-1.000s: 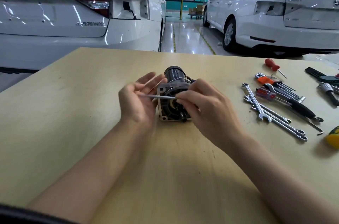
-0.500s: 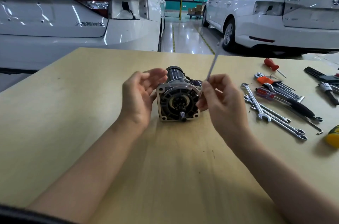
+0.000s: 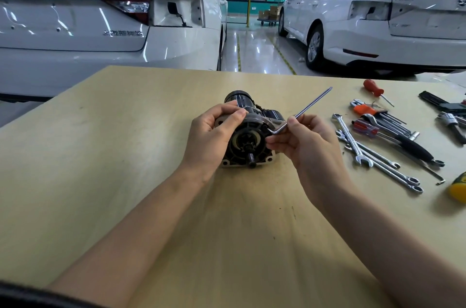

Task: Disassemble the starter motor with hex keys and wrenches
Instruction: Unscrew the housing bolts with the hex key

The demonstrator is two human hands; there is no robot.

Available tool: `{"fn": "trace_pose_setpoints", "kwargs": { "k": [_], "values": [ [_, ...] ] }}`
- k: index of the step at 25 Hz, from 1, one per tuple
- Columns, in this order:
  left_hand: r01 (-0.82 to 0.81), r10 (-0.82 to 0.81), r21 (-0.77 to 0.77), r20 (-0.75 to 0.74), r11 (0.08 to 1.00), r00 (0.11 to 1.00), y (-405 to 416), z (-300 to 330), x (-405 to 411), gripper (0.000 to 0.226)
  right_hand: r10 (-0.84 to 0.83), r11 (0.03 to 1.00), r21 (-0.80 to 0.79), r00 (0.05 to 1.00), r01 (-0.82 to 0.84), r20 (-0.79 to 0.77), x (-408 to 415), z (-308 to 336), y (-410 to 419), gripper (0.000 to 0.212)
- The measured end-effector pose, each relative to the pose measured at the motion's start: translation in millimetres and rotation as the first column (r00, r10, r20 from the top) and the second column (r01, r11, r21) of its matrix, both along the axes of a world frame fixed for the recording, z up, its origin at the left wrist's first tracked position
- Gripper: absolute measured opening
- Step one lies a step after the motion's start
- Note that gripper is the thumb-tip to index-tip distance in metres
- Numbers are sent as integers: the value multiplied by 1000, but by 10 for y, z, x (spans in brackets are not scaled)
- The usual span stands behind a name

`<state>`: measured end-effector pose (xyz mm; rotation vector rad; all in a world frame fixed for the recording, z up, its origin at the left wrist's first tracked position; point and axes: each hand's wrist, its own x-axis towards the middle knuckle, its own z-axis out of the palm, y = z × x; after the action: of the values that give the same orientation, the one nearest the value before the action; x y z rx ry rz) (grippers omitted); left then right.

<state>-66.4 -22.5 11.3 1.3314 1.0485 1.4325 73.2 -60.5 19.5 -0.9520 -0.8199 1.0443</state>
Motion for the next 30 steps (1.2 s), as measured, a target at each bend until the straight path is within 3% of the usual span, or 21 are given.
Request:
{"fn": "trace_pose_setpoints", "kwargs": {
  "k": [5,7,8,10,11,13,16,20,25,27,29,30],
  "values": [
    [32,-32,16,19,999,999,12,-5,-16,9,-13,999,48,996,9,93,-20,-3,-8,15],
    [35,-36,13,33,999,999,10,0,-17,8,-83,987,157,937,31,338,-10,-7,-10,16],
    [31,-31,5,37,999,999,4,3,-16,11,-159,968,251,838,27,523,-2,-15,-9,17],
    [55,-52,-38,76,998,996,-22,16,-17,30,-344,896,438,519,-67,783,-11,-24,-8,13],
    [99,-88,-76,135,992,987,-28,27,-30,43,-417,860,493,379,-130,827,-21,-28,-9,7],
    [218,-169,-138,297,966,940,-14,37,-81,67,-511,812,544,193,-212,838,-34,-39,-3,9],
    [322,-223,-146,462,935,858,34,12,-174,85,-533,802,543,112,-249,838,-32,-39,2,11],
    [367,-206,-145,617,919,760,89,-33,-219,87,-524,806,514,50,-292,850,-2,-59,5,10],
    [371,-113,-189,746,909,656,120,-54,-267,74,-486,815,478,63,-329,872,-12,-85,12,10],
    [365,-89,-207,755,908,650,123,-54,-286,70,-470,817,514,214,-261,856,-30,-94,-7,8],
    [361,-85,-226,735,905,672,111,-42,-285,63,-416,853,513,471,-94,778,-33,-87,-23,6],
    [353,-83,-233,720,906,689,101,-28,-275,58,-340,899,438,623,-5,705,-34,-70,-23,9]
  ]
}}
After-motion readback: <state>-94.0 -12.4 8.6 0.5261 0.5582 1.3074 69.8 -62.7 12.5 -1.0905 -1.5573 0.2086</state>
